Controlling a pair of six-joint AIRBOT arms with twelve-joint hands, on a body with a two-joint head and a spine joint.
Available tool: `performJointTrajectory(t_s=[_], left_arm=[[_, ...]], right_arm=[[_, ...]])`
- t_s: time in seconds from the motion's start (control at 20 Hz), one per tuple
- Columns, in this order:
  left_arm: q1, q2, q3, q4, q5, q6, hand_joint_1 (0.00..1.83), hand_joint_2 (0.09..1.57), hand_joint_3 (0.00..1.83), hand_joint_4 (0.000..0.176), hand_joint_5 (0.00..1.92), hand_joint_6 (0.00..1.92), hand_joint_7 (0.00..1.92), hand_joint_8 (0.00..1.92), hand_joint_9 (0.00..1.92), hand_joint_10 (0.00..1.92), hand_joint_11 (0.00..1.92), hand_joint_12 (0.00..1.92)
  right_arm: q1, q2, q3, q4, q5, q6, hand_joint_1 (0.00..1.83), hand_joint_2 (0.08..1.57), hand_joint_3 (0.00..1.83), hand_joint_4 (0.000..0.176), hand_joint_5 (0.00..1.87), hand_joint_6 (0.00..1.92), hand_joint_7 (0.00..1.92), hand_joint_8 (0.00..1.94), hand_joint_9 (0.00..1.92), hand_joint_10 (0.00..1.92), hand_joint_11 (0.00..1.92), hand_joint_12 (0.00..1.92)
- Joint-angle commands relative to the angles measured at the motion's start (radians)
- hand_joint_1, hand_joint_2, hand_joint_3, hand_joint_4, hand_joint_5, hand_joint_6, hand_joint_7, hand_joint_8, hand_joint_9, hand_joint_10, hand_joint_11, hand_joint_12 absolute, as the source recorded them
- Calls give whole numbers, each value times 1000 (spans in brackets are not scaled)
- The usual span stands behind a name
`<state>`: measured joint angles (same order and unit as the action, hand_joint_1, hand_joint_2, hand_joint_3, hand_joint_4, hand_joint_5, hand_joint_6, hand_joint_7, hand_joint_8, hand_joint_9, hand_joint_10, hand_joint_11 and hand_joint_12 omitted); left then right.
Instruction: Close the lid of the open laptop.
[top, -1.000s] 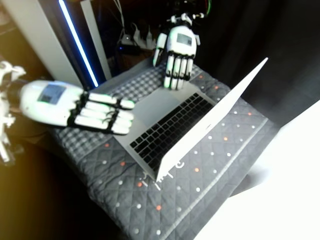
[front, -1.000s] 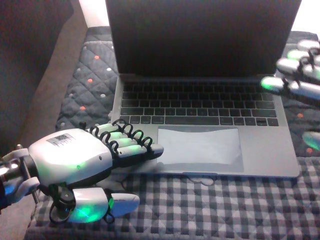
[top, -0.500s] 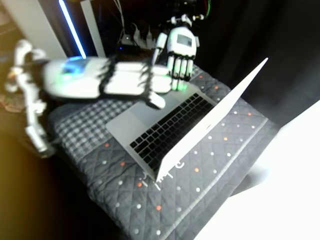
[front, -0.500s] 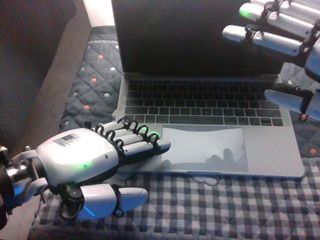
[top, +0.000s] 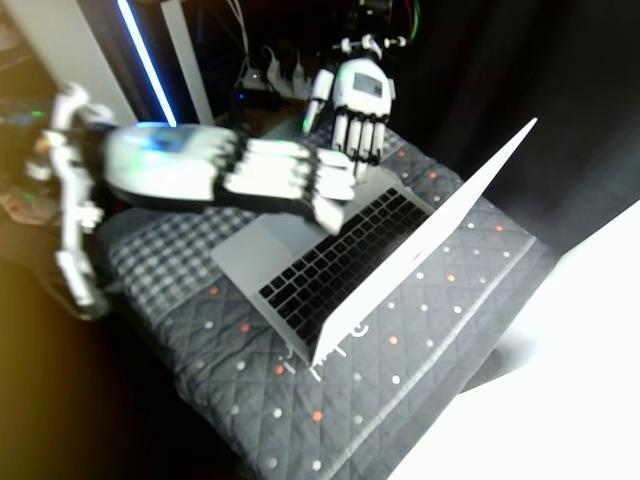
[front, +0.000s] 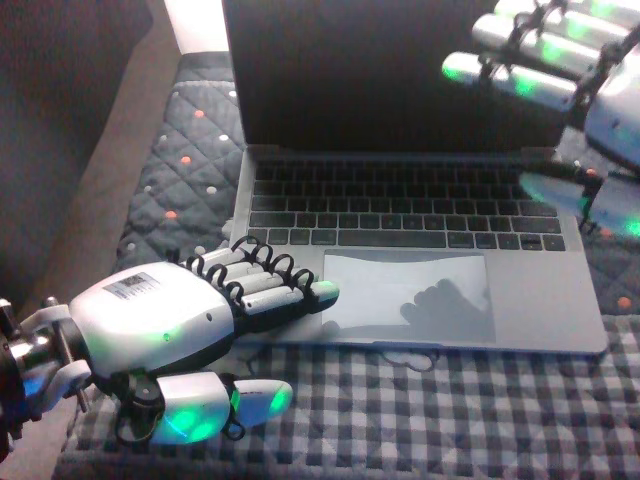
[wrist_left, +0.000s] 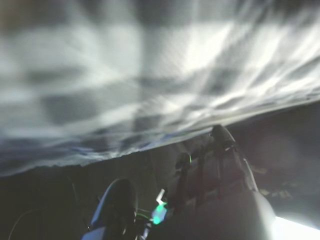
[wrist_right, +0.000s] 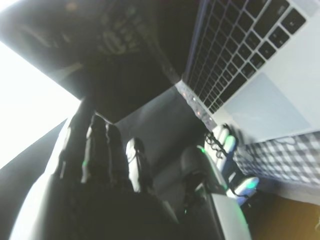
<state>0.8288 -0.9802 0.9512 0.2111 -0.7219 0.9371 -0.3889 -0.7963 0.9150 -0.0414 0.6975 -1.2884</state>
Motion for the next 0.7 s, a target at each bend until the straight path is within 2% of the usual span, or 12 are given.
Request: performJointTrajectory(t_s=[0.0,0.05,0.1,0.25,0.3,0.35,0.4,0.45,0.5,0.55,0.6,0.65], left_arm=[[1,-11,-2,3,-25,-15,95,1426,0,34,83,8,86,6,60,9,0,527],[1,-12,-1,3,-25,-15,128,1422,0,26,100,10,100,6,74,13,0,566],[1,-14,1,3,-24,-15,91,1426,1,29,94,5,88,3,69,10,0,575],[1,-19,5,3,-21,-15,115,1414,0,29,112,7,124,7,101,17,0,679],[1,-20,6,3,-21,-15,78,1420,0,36,97,3,108,3,82,7,0,618],[1,-21,7,3,-20,-15,59,1424,2,31,100,4,107,2,81,6,0,605],[1,-23,8,3,-18,-15,46,1425,2,31,93,1,97,2,71,2,0,561],[1,-24,8,3,-18,-15,69,1423,0,28,95,1,98,3,71,1,0,546],[1,-26,10,3,-17,-15,145,1412,0,10,123,8,119,6,87,7,0,611],[1,-30,13,3,-17,-16,174,1408,0,14,130,8,133,6,95,9,0,643],[1,-35,17,3,-17,-23,183,1409,0,13,133,7,138,5,106,12,0,692],[1,-39,19,3,-17,-28,201,1409,0,6,142,8,151,6,118,15,0,719]], right_arm=[[23,1,10,8,112,-5,295,1469,13,118,0,0,0,0,0,0,0,1],[40,-14,19,7,110,-5,322,1470,10,116,0,0,0,0,0,0,0,0],[58,-21,25,0,110,-4,309,1463,5,80,0,0,0,0,0,0,0,0],[108,-42,39,-15,110,-4,197,1444,0,73,0,0,0,0,0,0,0,0],[121,-47,41,-16,110,-4,208,1436,0,54,0,0,0,0,0,0,0,0],[133,-52,44,-19,110,-3,316,1424,0,9,0,0,0,0,0,0,0,0],[145,-55,45,-24,111,-3,306,1424,0,0,0,0,0,0,0,0,0,0],[155,-57,48,-26,111,-3,281,1421,0,1,0,0,0,0,0,0,0,0],[167,-62,54,-26,111,-3,262,1427,0,15,0,0,0,0,0,0,0,0],[178,-69,65,-26,110,-2,207,1437,2,52,0,0,0,0,0,0,0,0],[189,-76,77,-26,110,-2,194,1439,3,47,0,0,0,0,0,0,0,0],[201,-82,89,-20,105,-2,220,1436,1,14,0,0,0,0,0,0,0,0]])
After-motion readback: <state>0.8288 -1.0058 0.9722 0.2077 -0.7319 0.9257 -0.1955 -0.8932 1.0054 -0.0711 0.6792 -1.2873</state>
